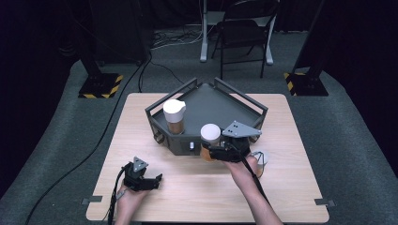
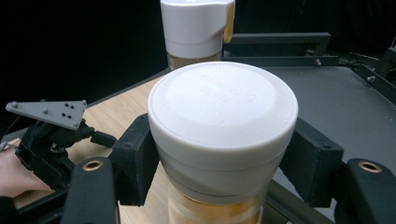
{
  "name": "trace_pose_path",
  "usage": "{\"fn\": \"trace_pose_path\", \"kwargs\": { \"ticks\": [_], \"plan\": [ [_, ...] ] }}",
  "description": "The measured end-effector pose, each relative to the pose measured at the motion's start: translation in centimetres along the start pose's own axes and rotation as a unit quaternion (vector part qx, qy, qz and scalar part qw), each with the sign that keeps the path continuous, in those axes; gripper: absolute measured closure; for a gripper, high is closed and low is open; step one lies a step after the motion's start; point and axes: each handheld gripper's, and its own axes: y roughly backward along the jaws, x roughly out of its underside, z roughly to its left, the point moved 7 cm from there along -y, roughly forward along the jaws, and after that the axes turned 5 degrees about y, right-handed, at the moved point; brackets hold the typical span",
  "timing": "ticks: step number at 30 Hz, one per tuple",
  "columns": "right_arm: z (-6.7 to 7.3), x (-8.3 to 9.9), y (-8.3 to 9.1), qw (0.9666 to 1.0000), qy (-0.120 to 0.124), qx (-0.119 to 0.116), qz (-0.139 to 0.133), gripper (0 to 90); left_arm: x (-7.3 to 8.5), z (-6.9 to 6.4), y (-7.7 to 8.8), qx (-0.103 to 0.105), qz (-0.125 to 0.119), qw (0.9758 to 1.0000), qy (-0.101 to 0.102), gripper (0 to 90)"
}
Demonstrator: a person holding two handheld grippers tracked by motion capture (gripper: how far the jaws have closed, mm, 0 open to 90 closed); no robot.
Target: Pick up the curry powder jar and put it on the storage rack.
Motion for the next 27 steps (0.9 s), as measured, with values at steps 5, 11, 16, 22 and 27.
{"fn": "trace_pose_path", "kwargs": {
  "ticks": [5,11,16,22,27],
  "plan": [
    [-0.2,-0.6,0.0,1.0,0.0,0.004,-0.004,33.4,0.0,0.0,0.0,0.0,0.0,1.0,0.0,8.5],
    [-0.7,-1.3,-0.1,0.9999,-0.005,0.009,-0.011,33.4,0.0,0.0,0.0,0.0,0.0,1.0,0.0,8.5],
    [-1.1,-1.8,-0.2,0.9998,-0.008,0.012,-0.013,33.3,0.0,0.0,0.0,0.0,0.0,1.0,-0.001,8.6],
    [-1.6,-2.5,-0.4,0.9996,-0.01,0.02,-0.015,33.4,0.0,0.0,0.0,0.0,0.0,1.0,-0.001,8.6],
    [-2.0,-2.9,-0.8,0.9994,-0.014,0.028,-0.017,33.4,0.0,0.0,0.0,0.0,0.0,1.0,-0.001,8.6]
  ]
}}
